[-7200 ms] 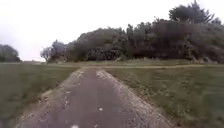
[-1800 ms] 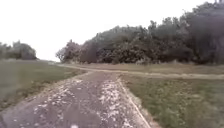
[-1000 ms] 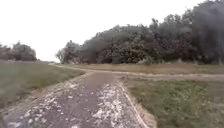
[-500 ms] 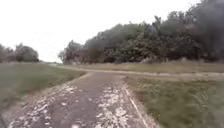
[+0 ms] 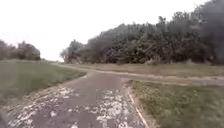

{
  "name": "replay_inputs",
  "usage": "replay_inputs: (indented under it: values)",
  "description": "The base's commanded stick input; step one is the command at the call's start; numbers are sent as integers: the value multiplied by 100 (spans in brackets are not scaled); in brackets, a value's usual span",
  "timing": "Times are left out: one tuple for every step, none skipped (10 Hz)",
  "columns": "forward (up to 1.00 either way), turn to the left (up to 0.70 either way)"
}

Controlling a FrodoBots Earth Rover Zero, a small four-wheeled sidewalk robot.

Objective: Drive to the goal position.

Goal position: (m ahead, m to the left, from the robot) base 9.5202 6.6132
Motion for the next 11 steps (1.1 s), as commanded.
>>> replay_inputs:
  values:
    - [70, 2]
    - [70, 14]
    - [70, 14]
    - [70, 10]
    - [70, 4]
    - [70, 0]
    - [70, 0]
    - [70, 2]
    - [70, 8]
    - [70, 14]
    - [70, 10]
